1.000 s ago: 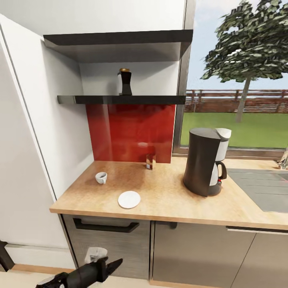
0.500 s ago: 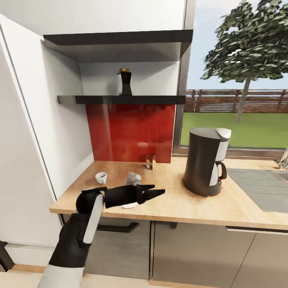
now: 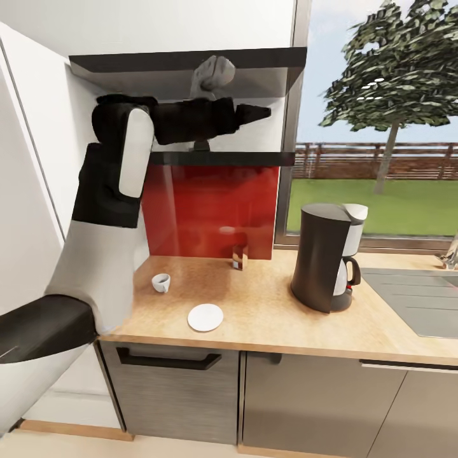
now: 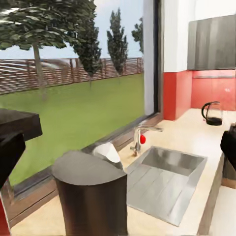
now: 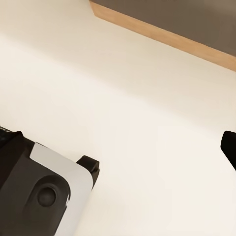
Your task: Set up a coffee station on the kitchen countertop: keep the coffee maker on the countertop, move the bottle of coffee from the kitchen shelf to the counter next to the coffee maker, place a paper coffee filter on top of the coffee maker, put the saucer next to the coffee maker with the coffee cup on the saucer, and place the electric kettle next to the coffee maker.
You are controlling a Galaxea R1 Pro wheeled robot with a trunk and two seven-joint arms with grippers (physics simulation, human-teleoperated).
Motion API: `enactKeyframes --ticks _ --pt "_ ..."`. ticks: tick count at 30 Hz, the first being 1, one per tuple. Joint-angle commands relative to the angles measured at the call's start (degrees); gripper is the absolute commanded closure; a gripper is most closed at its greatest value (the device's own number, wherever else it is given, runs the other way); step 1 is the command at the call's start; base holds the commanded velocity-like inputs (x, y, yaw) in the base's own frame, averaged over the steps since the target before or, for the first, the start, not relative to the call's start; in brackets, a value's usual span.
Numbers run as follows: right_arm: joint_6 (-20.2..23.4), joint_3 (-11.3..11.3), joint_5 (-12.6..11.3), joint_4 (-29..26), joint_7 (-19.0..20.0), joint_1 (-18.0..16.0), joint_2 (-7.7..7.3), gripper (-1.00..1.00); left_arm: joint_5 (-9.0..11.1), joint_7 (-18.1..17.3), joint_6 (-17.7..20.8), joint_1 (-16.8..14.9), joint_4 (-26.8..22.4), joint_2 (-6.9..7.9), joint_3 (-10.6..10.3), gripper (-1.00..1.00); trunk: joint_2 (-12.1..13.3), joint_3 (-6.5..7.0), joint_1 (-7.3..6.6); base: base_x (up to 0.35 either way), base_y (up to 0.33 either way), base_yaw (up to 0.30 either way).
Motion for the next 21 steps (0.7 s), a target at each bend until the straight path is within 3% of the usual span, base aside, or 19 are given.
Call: enactKeyframes --ticks 1,3,5,10,12,13,17,18,19,20,21 --pt "-0.3 -0.4 0.6 0.0 0.1 0.0 0.02 -1.00 -0.1 1.7 0.3 -1.1 0.8 -0.02 0.1 -1.00 -0.1 -0.10 0.01 0.000 0.000 0.000" --pt "-0.3 -0.4 0.6 0.0 0.1 0.0 0.05 -1.00 -0.1 5.4 0.2 -2.5 2.1 -0.02 0.1 -1.00 -0.1 -0.10 0.01 0.000 0.000 0.000" --pt "-0.3 -0.4 0.6 0.2 0.1 0.0 0.08 -1.00 -0.2 13.6 0.2 -4.1 3.5 -0.02 0.1 -1.00 -0.1 -0.10 0.01 0.000 0.000 0.000" --pt "-0.3 -0.4 0.6 1.3 0.0 0.0 0.09 -1.00 -0.4 30.0 0.0 -5.0 4.9 -0.02 -0.2 -1.00 -0.1 -0.10 0.01 0.000 0.000 0.000" --pt "-0.3 -0.4 0.6 1.5 0.0 0.0 0.09 -1.00 -0.5 36.5 0.0 -5.1 5.7 -0.02 -1.0 -1.00 -0.1 -0.10 0.01 0.000 0.000 0.000" --pt "-0.3 -0.4 0.6 1.5 0.0 0.0 0.09 -1.00 -0.5 41.5 -0.1 -5.2 6.1 -0.02 -2.1 -1.00 -0.1 -0.10 0.01 0.000 0.000 0.000" --pt "-0.3 -0.4 0.7 1.9 0.0 0.0 0.11 -1.00 -0.4 52.5 -0.1 -5.2 7.3 -0.02 -5.2 -1.00 -0.1 -0.10 0.01 0.000 0.000 0.000" --pt "-0.3 -0.3 0.9 2.2 0.1 0.0 0.13 -1.00 -0.4 53.9 -0.1 -5.2 7.5 -0.02 -5.5 -1.00 -0.1 -0.10 0.01 0.000 0.000 0.000" --pt "-0.3 -0.3 1.4 3.3 0.1 0.0 0.23 -1.00 -0.4 55.9 -0.1 -5.2 7.8 -0.02 -6.1 -1.00 -0.1 -0.10 0.01 0.000 0.000 0.000" --pt "-0.3 -0.3 6.3 7.4 0.1 0.0 1.05 -1.00 -0.3 58.4 -0.2 -5.2 7.9 -0.02 -7.0 -1.00 -0.1 -0.10 0.01 0.000 0.000 0.000" --pt "-0.3 -0.3 9.6 9.0 0.1 0.0 1.64 -1.00 -0.3 58.9 -0.2 -5.2 7.8 -0.02 -7.1 -1.00 -0.1 -0.10 0.01 0.000 0.000 0.000"
